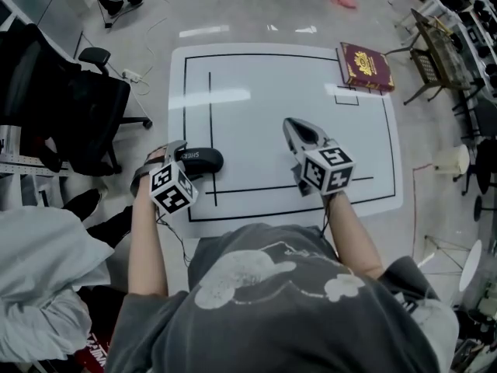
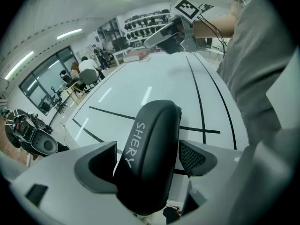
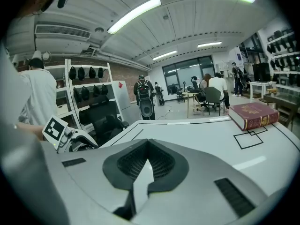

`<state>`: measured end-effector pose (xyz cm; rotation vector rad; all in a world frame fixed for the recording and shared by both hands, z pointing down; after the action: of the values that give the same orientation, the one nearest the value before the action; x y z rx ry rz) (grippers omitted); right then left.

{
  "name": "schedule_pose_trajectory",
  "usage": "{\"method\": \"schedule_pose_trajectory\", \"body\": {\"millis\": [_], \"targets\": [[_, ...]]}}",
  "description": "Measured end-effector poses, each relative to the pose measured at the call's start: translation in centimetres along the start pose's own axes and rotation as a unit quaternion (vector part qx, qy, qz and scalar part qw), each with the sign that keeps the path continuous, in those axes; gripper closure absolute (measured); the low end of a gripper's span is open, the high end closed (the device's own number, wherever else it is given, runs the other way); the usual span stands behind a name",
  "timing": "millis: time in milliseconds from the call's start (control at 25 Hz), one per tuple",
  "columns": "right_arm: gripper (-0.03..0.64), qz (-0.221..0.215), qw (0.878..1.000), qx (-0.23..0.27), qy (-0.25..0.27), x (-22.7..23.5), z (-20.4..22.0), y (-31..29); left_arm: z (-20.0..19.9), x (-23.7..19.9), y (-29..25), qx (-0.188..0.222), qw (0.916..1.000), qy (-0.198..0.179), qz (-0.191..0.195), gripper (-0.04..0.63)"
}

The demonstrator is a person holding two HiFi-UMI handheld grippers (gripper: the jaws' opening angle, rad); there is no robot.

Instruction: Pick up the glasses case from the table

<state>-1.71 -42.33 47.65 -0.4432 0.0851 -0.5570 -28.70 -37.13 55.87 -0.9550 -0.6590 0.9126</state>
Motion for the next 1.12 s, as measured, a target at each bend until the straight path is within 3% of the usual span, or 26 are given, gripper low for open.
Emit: {"method": "schedule_pose_trajectory", "body": {"millis": [320,600,880,1120], "targets": [[0.617,0.003,1.000,-0.004,-0.010,0.3,0.5,-0.3,0.0,-0.3,-0.2,-0.019,0.9994,-0.028,-0.001,0.232],[0.617,0.006,1.000,0.002,-0.013,0.7,0.3,0.1,-0.3,0.1,0.4,-0.008,0.9992,-0.035,-0.015,0.244],[0.617,0.005,1.000,0.013,-0.017,0.6,0.2,1.1,-1.9,-0.5,2.3,0.046,0.9978,0.015,-0.044,0.246],[0.617,0.000,1.000,0.025,-0.014,0.7,0.0,2.4,-3.8,-0.4,4.2,0.098,0.9905,0.062,-0.074,0.245]]}}
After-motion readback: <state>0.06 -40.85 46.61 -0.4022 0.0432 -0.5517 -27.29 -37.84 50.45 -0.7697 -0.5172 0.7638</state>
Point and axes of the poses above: the fingertips, and each gripper's own axes: y backward along the fingers, x to its right, z out of its underside, the point moved 5 cm from there along y, backward along the fingers, and after that the axes turned 12 degrees about y, right-handed, at the moved point
